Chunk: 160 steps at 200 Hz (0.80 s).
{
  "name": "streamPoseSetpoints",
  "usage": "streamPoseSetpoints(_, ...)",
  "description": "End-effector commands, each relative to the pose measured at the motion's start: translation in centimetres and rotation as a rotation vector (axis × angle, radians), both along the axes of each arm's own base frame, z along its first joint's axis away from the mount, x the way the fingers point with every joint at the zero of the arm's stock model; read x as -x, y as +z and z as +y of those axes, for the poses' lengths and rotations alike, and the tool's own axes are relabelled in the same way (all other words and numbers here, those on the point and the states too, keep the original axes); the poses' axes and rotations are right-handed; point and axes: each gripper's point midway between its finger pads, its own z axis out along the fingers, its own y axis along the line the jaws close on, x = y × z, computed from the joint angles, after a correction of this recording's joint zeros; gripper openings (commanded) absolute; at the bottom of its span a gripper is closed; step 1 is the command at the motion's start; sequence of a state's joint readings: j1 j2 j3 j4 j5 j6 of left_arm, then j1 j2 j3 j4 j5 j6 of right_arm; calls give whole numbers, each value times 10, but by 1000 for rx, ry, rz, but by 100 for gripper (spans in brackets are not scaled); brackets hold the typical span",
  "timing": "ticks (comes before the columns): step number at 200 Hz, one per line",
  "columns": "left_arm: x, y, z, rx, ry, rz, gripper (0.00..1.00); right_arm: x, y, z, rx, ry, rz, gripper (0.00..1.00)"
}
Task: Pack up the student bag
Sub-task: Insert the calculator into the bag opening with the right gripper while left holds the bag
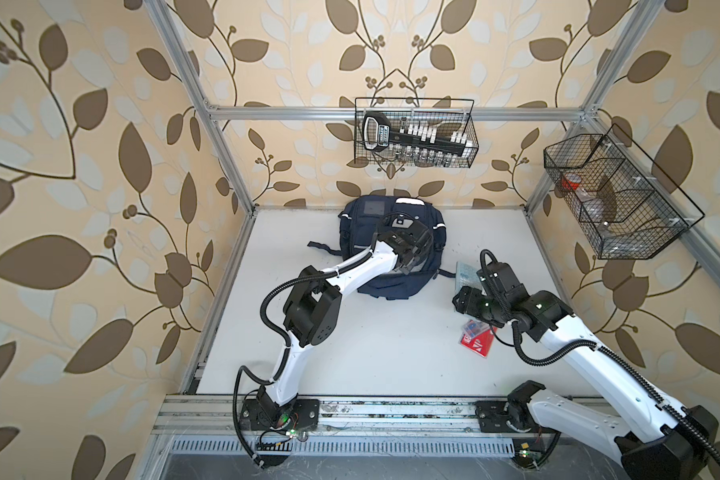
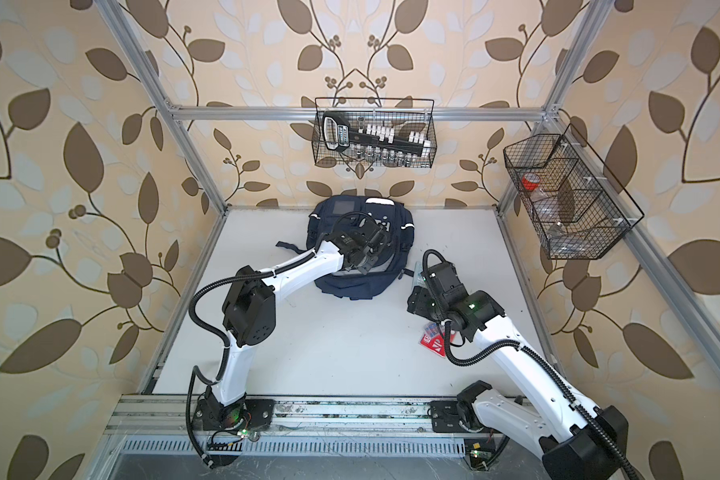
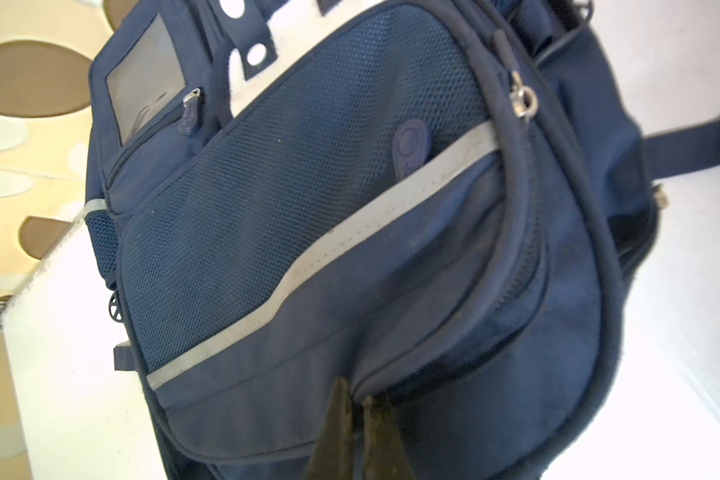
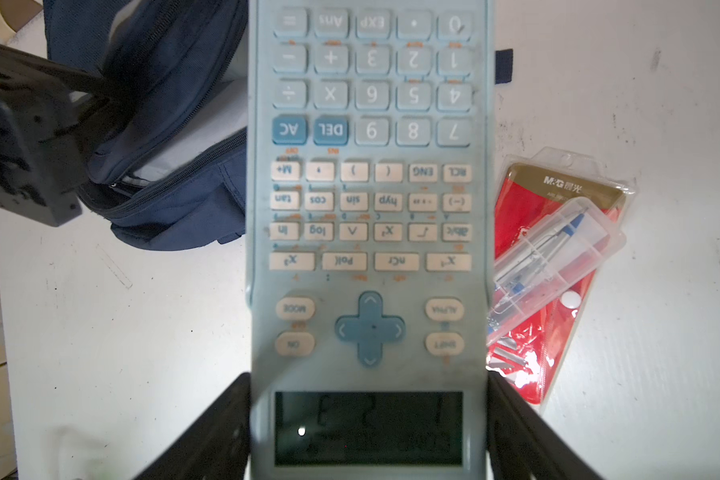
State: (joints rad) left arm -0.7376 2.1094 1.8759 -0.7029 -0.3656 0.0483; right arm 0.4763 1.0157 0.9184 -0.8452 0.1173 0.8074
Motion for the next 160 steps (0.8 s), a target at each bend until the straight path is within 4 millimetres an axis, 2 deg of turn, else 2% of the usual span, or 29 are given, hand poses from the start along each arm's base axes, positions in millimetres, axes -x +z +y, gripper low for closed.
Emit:
streamPoseSetpoints(1, 13, 84, 1, 232, 46, -49, 0, -5, 5, 6, -21, 21, -20, 29)
streamPoseSetpoints(35, 48, 106, -14, 397, -12, 86, 0, -7, -1, 20, -49, 77, -3, 29)
streamPoseSetpoints(68, 81, 134, -28, 593, -58, 178, 0, -7, -3, 48, -82, 156, -8, 29)
streamPoseSetpoints(90, 92, 143, -31, 648, -68, 213, 0, -6, -2, 75, -107, 223, -11, 29)
streamPoseSetpoints(121, 99, 151, -31, 674, -78, 223, 0, 2, -16, 102, -169, 283, 55, 28)
streamPoseSetpoints(140, 105, 153, -30, 690, -97, 231, 0, 9, -24, 111, -223, 298, 84, 28)
streamPoseSetpoints(160, 114, 154, -31, 718, -120, 248, 0, 12, -30, 110, -229, 290, 94, 28)
